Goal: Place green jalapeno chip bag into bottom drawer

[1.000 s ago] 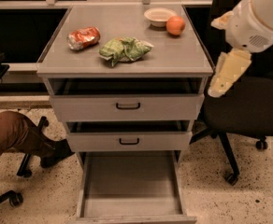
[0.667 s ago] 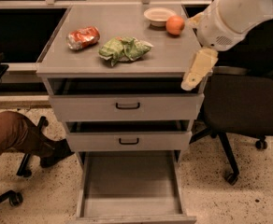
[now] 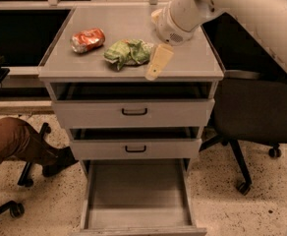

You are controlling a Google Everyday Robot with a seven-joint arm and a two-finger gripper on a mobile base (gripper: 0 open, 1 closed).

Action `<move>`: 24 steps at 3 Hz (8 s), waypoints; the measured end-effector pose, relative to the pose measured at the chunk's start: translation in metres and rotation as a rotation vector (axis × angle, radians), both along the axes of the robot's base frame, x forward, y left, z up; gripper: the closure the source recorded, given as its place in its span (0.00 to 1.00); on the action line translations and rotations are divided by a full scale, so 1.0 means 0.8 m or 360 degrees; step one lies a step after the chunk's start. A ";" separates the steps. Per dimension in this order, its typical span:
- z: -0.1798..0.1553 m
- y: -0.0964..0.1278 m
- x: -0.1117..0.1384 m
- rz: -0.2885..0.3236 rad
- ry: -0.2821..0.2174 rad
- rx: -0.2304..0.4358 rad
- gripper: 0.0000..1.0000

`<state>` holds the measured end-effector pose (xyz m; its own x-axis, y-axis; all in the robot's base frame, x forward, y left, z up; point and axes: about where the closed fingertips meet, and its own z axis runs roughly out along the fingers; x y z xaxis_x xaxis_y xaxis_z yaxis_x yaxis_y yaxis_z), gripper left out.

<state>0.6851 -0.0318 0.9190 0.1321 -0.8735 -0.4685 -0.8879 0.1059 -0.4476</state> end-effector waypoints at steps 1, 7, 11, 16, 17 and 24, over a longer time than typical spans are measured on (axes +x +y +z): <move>0.000 0.000 0.000 0.0000 0.0000 0.0000 0.00; -0.090 0.106 0.155 0.0151 0.0033 0.0112 0.42; -0.051 -0.007 -0.055 0.0292 0.0172 0.0088 1.00; -0.061 0.000 -0.253 0.0249 0.0202 0.0180 1.00; -0.072 0.003 -0.257 0.0264 0.0193 0.0197 1.00; -0.448 0.090 -0.264 0.0108 0.0328 0.0715 1.00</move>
Offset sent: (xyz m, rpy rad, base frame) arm 0.0270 0.0222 -0.0095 0.0615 -0.0050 0.0486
